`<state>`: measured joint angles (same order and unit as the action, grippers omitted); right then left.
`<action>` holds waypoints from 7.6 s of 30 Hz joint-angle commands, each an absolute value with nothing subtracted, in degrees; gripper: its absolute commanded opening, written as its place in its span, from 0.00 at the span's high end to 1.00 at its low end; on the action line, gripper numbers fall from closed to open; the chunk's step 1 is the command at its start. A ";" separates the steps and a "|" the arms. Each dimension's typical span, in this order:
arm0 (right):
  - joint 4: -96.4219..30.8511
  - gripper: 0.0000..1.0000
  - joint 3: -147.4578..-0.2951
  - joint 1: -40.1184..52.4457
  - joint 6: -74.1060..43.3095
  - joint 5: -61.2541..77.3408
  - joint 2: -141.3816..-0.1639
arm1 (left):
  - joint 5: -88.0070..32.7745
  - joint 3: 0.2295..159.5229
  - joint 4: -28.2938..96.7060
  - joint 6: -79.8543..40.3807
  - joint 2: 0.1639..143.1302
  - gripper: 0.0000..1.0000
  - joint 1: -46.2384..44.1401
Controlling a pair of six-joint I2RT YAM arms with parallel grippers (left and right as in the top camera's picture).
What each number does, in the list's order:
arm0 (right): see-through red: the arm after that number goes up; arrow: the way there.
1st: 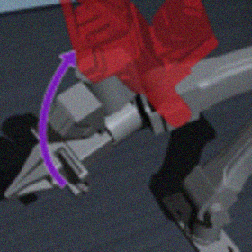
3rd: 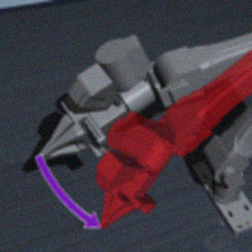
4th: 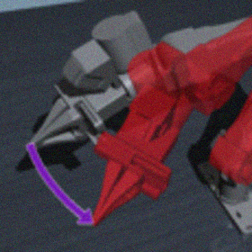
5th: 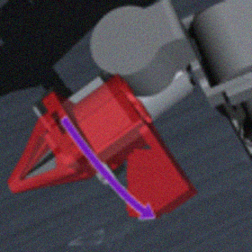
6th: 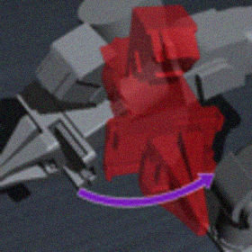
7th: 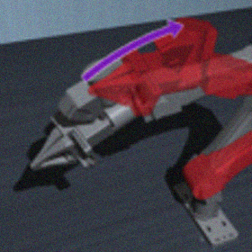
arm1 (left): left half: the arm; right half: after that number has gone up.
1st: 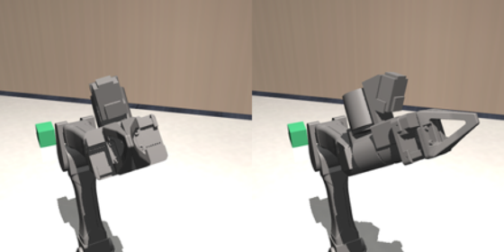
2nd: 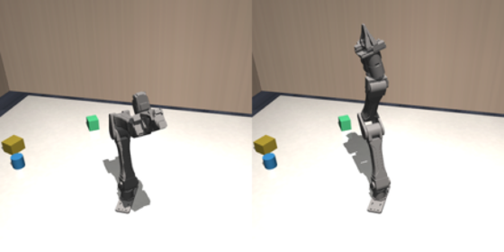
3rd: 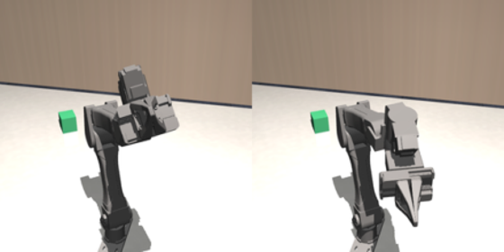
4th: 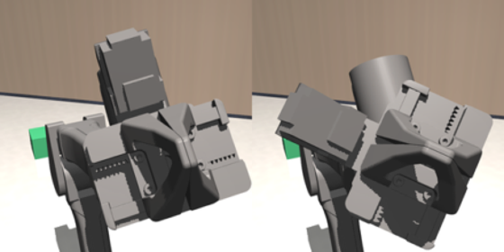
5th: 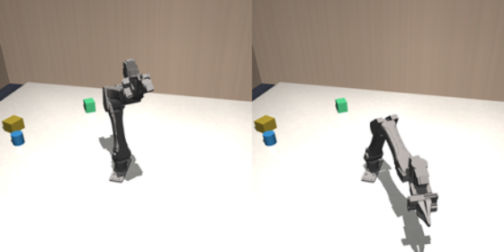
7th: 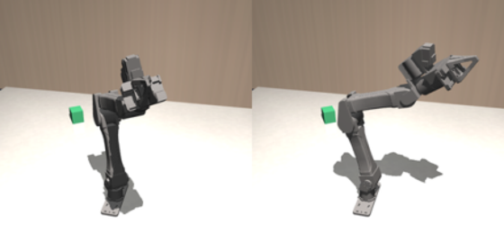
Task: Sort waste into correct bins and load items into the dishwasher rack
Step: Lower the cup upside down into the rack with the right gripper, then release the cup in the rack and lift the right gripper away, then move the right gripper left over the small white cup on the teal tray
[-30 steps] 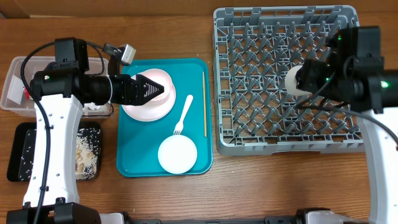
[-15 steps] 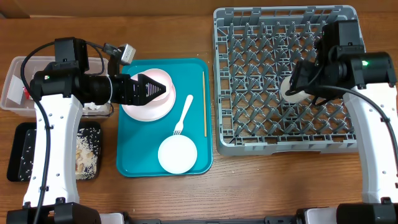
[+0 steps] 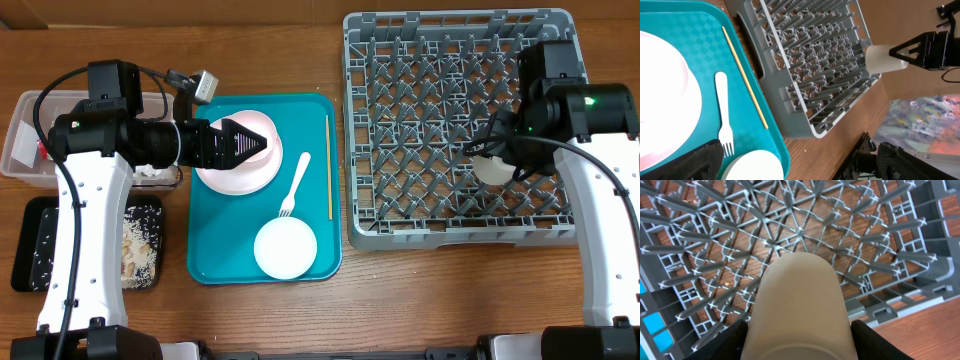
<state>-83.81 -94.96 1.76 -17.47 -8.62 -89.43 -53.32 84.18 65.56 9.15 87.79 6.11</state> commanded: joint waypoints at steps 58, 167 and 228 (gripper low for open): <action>-65.45 0.96 -76.44 0.60 -18.28 -3.14 -89.54 | -53.34 85.69 65.56 9.61 87.85 0.00 6.35; -62.08 0.05 -85.47 54.06 -11.94 7.77 -90.15 | -20.34 85.71 56.73 -12.01 87.85 0.00 41.98; -55.02 0.57 -85.45 53.87 -8.49 -7.70 -114.89 | -20.34 85.71 56.73 -12.03 87.85 0.00 41.98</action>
